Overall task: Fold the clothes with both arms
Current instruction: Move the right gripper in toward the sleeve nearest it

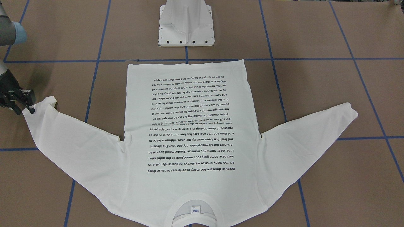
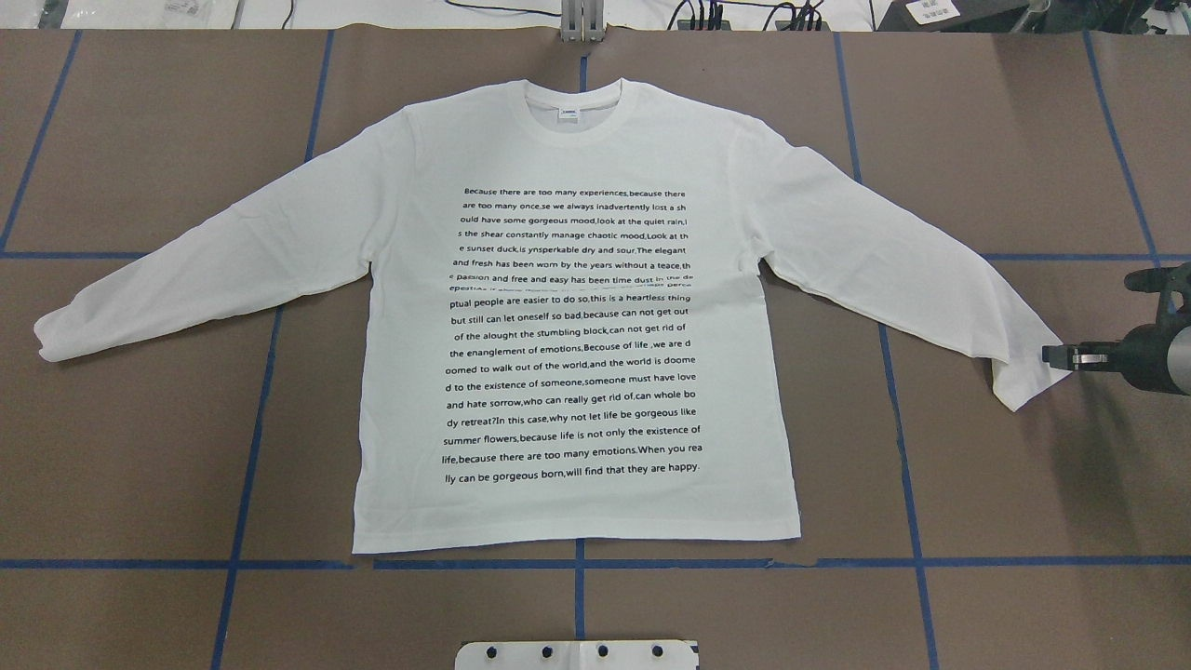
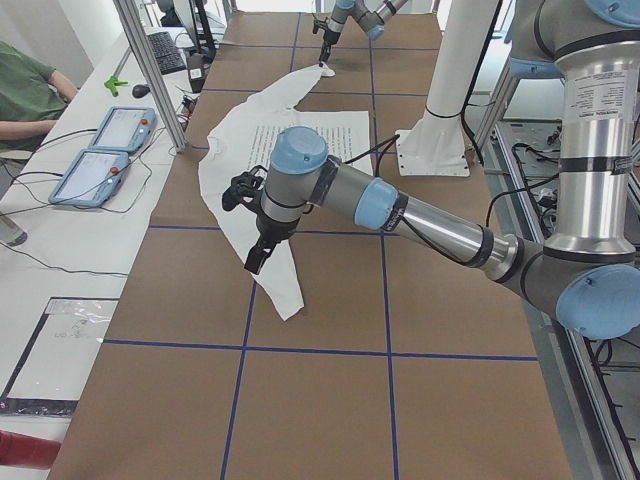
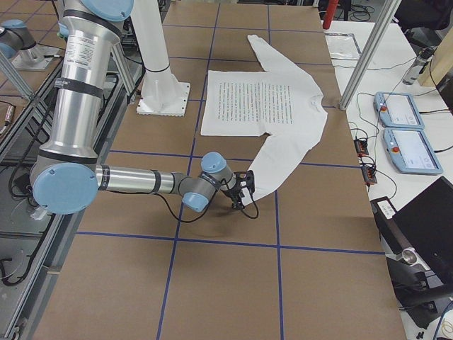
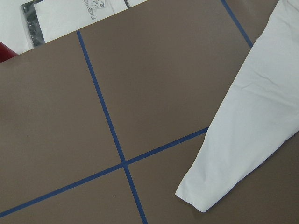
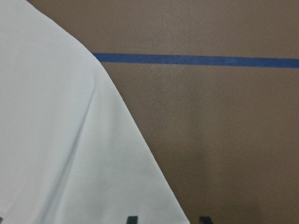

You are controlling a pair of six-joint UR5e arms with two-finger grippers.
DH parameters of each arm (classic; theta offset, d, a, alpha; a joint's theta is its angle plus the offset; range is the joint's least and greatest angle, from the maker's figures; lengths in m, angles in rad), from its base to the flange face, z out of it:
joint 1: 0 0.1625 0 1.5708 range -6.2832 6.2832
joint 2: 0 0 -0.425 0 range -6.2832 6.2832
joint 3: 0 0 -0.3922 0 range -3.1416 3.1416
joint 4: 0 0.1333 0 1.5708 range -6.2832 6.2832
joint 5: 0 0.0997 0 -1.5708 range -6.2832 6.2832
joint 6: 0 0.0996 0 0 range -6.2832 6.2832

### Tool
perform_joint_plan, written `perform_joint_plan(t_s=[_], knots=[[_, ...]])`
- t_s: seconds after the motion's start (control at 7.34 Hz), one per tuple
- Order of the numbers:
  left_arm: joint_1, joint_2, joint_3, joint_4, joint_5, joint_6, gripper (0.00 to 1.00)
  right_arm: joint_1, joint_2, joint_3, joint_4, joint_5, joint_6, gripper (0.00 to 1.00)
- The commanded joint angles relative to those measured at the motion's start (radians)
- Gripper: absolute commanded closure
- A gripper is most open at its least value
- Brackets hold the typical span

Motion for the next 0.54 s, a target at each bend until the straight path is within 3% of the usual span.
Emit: perform_joint_plan(t_s=[0.0,0.27,0.41], knots=[[0.000,0.000,-0.006,0.000,0.000,0.000,0.00,0.000,-0.003,0.000,0.003,0.001,0.000,0.69],[0.000,0.000,-0.006,0.000,0.000,0.000,0.00,0.000,-0.009,0.000,0.003,0.001,0.000,1.00],[0.000,0.000,-0.006,0.000,0.000,0.000,0.00,0.003,-0.010,0.008,0.003,0.002,-0.002,1.00]])
